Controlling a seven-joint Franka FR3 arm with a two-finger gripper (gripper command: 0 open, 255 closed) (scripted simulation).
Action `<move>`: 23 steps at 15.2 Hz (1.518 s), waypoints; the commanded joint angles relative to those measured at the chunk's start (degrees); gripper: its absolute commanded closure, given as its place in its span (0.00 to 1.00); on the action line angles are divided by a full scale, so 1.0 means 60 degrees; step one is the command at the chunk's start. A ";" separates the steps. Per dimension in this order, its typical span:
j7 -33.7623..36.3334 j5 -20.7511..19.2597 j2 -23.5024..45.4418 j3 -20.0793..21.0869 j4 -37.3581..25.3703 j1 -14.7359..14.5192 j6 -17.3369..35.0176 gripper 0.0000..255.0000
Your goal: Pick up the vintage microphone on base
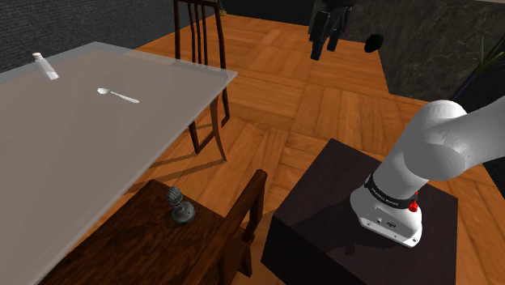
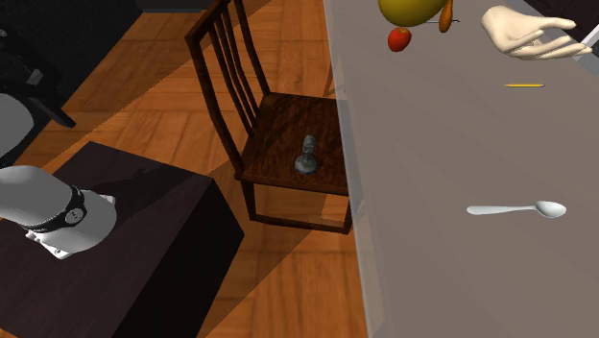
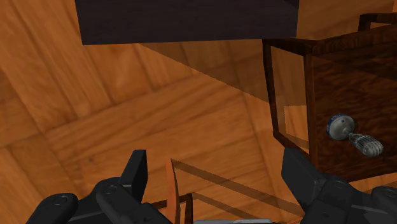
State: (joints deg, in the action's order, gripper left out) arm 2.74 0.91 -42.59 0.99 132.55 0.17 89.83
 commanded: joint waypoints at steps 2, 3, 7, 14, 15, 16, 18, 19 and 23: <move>0.0170 0.0117 0.0124 0.0141 0.0113 -0.0052 0.0211 0.00; 0.0338 0.0232 0.0261 0.0282 0.0214 -0.0105 0.0424 0.00; 0.0991 0.0665 0.0925 0.0846 0.0507 -0.0318 0.1299 0.00; 0.2089 0.1254 0.2519 0.1819 0.0564 -0.0660 0.2857 0.00; 0.2246 0.1311 0.2788 0.1954 0.0524 -0.0704 0.3076 0.00; 0.2403 0.1360 0.3065 0.2087 0.0472 -0.0745 0.3292 0.00; 0.2721 0.1430 0.3645 0.2350 0.0331 -0.0821 0.3716 0.00; 0.2882 0.1450 0.3948 0.2479 0.0243 -0.0855 0.3922 0.00; 0.3559 0.1411 0.5229 0.2955 -0.0227 -0.0997 0.4697 0.00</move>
State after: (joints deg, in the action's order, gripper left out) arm 23.03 9.44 -13.17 18.02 131.90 -5.61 116.79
